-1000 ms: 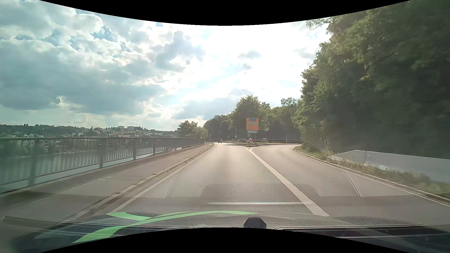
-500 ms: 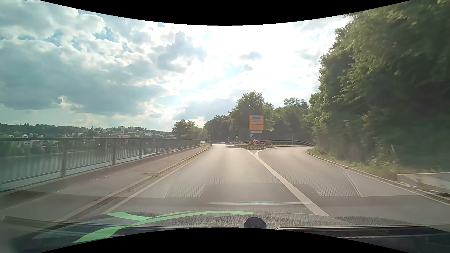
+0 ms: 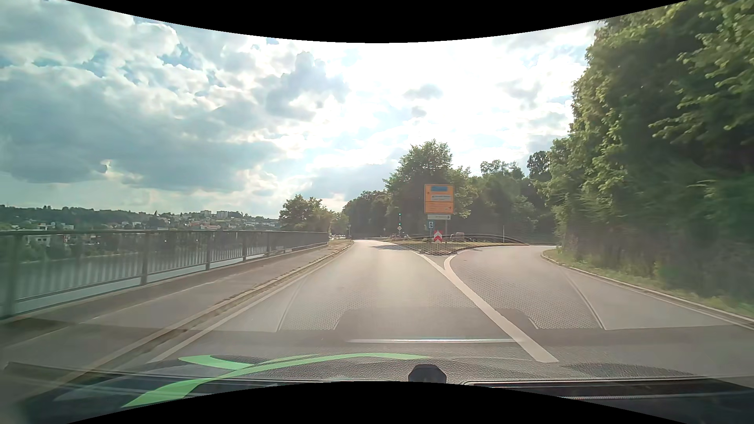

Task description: Follow the waypoints while adhering to traffic rules and regulations

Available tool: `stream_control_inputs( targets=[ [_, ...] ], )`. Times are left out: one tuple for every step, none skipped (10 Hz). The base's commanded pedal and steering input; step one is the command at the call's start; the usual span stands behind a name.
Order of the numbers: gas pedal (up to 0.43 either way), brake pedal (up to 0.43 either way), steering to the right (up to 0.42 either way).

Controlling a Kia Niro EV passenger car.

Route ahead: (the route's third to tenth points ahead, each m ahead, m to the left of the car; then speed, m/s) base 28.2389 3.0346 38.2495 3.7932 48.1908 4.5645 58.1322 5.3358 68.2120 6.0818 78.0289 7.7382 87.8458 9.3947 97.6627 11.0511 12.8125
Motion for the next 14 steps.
stream_control_inputs(
  targets=[
    [0.157,0.0,-0.007],
    [0.157,0.0,-0.007],
    [0.157,0.0,-0.007],
    [0.157,0.0,-0.007],
    [0.169,0.0,-0.008],
    [0.169,0.0,-0.008],
    [0.169,0.0,-0.009],
    [0.169,0.0,-0.009],
    [0.177,0.0,-0.009],
    [0.177,0.0,-0.01],
    [0.177,0.0,-0.01],
    [0.177,0.0,-0.01],
    [0.177,0.0,-0.01],
    [0.177,0.0,-0.01]
  ],
)
